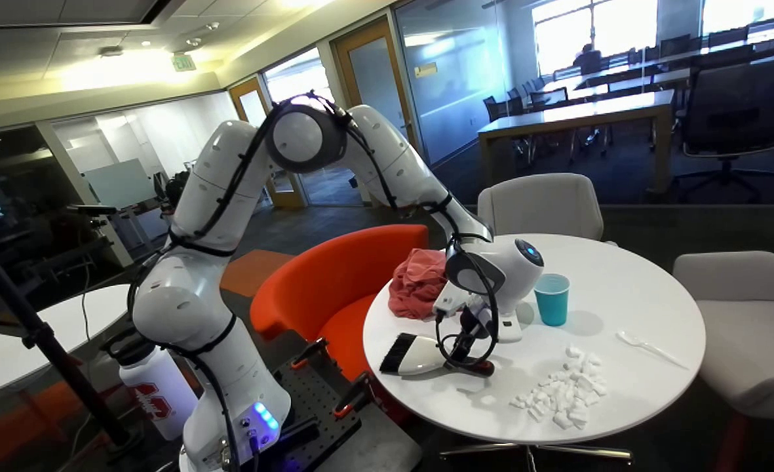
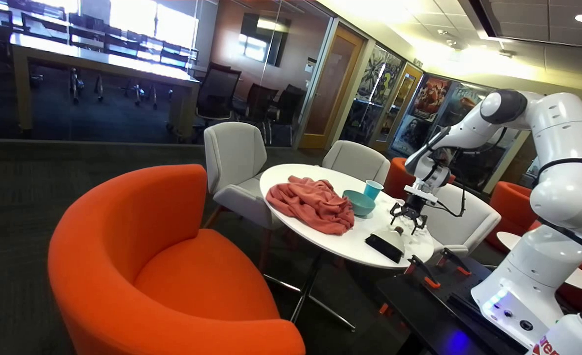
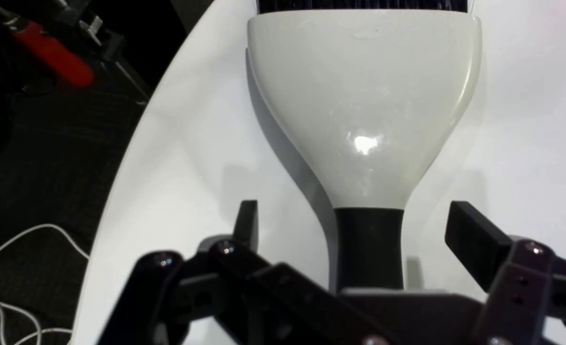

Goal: Sweep the white things on the table to the left

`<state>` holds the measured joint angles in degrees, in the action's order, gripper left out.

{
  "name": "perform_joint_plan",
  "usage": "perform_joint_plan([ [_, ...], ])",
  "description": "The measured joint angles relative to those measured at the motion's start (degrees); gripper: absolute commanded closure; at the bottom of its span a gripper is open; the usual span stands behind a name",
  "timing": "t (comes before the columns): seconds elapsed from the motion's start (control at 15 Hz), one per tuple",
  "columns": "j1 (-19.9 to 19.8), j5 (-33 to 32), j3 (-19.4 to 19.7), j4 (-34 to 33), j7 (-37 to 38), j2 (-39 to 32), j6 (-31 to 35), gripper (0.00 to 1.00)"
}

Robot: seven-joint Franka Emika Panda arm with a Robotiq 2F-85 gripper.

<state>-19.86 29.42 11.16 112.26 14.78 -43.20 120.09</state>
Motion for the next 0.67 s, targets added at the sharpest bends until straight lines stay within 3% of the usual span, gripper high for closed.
perform_joint_plan([
  [0.67, -0.75, 0.19, -0.93, -2.92, -0.01, -3.74, 0.00, 0.04],
])
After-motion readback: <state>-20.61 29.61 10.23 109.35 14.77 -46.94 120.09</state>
